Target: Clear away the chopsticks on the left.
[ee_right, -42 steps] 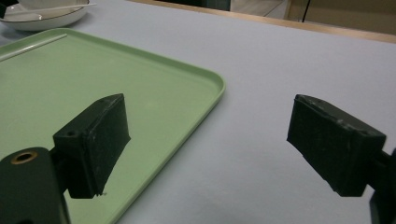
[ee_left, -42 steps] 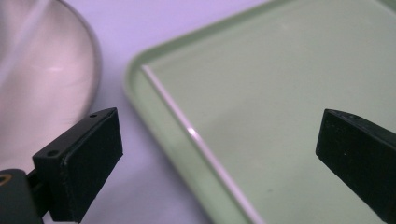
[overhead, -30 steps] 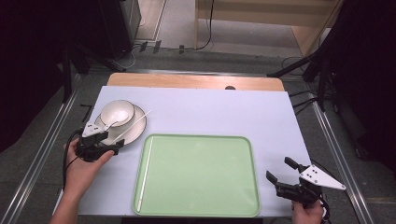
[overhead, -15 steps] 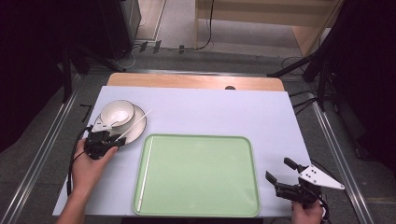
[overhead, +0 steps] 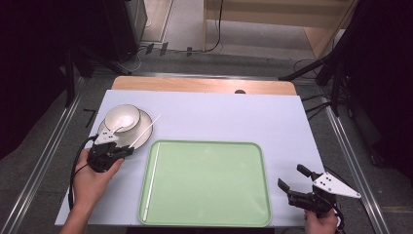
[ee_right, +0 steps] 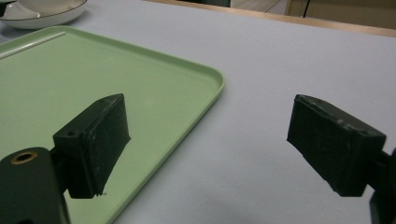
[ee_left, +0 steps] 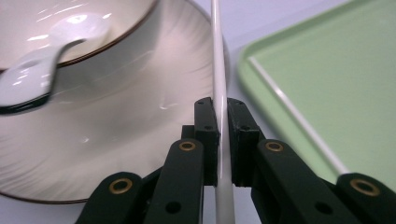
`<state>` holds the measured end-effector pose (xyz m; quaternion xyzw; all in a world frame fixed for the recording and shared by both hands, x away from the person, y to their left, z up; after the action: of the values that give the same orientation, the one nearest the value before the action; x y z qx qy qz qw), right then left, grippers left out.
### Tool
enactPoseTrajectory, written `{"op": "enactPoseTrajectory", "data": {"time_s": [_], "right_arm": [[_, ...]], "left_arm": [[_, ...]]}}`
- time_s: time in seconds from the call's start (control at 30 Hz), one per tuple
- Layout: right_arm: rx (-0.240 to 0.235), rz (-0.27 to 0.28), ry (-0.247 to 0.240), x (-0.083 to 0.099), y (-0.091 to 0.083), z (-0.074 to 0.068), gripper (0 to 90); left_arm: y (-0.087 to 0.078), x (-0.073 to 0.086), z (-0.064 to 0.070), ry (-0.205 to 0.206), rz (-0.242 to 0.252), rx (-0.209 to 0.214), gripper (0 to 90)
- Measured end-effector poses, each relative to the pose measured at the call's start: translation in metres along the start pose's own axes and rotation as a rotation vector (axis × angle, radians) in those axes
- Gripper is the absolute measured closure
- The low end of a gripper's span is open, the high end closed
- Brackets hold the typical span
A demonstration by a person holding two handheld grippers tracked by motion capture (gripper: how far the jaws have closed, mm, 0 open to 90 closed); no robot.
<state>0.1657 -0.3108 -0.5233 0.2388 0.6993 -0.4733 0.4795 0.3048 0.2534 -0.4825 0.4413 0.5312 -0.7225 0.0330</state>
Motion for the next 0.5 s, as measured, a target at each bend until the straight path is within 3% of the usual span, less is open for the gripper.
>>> {"op": "enactPoseTrajectory", "data": {"time_s": [0.07, 0.27, 0.5], "right_arm": [[0.000, 0.001, 0.001, 0.000, 0.000, 0.000, 13.1], [0.000, 0.007, -0.002, 0.000, -0.001, 0.001, 13.1], [0.001, 0.009, 0.003, 0.000, -0.002, 0.001, 13.1]], "left_arm": [[-0.002, -0.001, 0.012, 0.016, 0.001, 0.020, 84.9], [-0.006, -0.001, 0.046, 0.007, -0.019, 0.083, 84.9], [0.004, 0.008, 0.082, 0.012, -0.052, 0.137, 84.9]]}}
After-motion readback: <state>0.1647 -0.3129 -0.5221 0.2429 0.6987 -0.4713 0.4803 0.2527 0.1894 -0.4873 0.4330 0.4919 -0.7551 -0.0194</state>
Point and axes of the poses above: each handheld gripper's, and its own axes: y roughly forward along the jaws, x roughly out of its underside, z roughly to its right, the point moved 1 cm from there along y, roughly forward along the jaws, and after that the axes turned 2 degrees about -z, right-handed, at the moved point
